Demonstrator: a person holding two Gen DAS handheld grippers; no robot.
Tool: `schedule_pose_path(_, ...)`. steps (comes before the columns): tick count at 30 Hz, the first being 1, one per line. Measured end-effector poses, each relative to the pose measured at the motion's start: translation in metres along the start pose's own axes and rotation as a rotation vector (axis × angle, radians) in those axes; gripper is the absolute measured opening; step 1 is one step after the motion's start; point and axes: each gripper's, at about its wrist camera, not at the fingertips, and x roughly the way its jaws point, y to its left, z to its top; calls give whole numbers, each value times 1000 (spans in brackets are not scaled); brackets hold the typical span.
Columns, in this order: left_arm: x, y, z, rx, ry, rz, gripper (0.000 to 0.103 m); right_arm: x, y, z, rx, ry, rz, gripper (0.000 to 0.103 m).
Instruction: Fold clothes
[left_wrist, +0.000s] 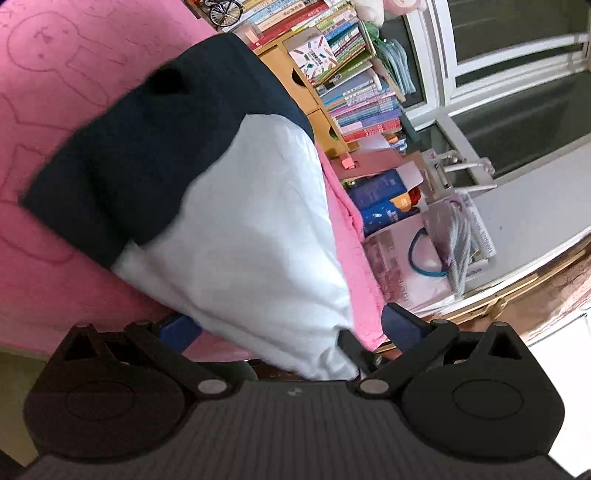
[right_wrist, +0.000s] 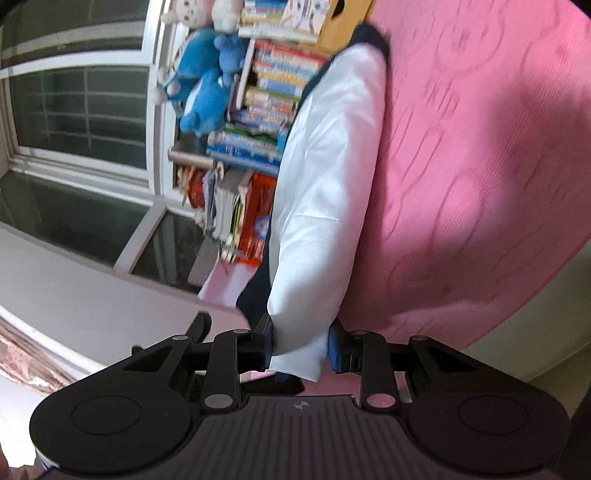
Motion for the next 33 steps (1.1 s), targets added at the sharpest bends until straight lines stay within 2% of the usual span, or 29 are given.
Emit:
schedule_pose_path(4,-2,1,0,-3,-36,27,103,-24,-10,19,21,-101,-12,29)
schedule_pose_path(7,0,1,0,-16,-72,46,103,-26,-19,20,37,-119,-20,34)
schedule_pose_path(10,4,-4,-4,14,-104,72,100,-16,-28,9,57,-115,-10,50)
schedule_pose_path(12,4,-7,-5,33,-110,79,89,-5,-32,1,88,-93,40,67)
schedule_pose_path(14,3,-5,-4,28,-106,60,86,10,-35,-8,123,-82,85,72)
schedule_pose_path(18,2,-5,-4,26,-97,69,86,35,-38,-16,209,-100,149,73)
schedule_pose_path(19,3,-6,-5,26,-96,73,86,41,-38,-17,230,-112,155,71)
schedule_pose_path(20,3,-6,-6,26,-95,77,86,45,-37,-19,244,-121,155,59)
schedule_pose_path(21,3,-6,-7,24,-94,80,86,50,-37,-20,254,-126,153,36)
schedule_pose_path(22,3,-6,-7,23,-94,83,86,54,-36,-21,254,-120,144,22)
schedule_pose_path(23,3,-6,-8,11,-106,99,86,54,-36,-20,249,-112,137,12)
schedule_pose_path(25,0,-8,-8,-10,-147,131,79,51,-34,-18,242,-104,154,11)
schedule_pose_path(27,-6,-11,-9,-23,-214,160,65,43,-29,-15,211,-112,164,10)
schedule_pose_path(29,-5,-16,-6,-9,-240,168,62,37,-23,-11,178,-121,167,10)
schedule_pose_path(31,-1,-20,-6,3,-261,204,55,33,-22,-8,165,-128,167,10)
schedule_pose_path(32,0,-23,-7,9,-272,223,49,31,-22,-7,164,-130,163,10)
schedule_pose_path(33,0,-22,-9,7,-284,229,38,30,-23,-6,164,-132,160,10)
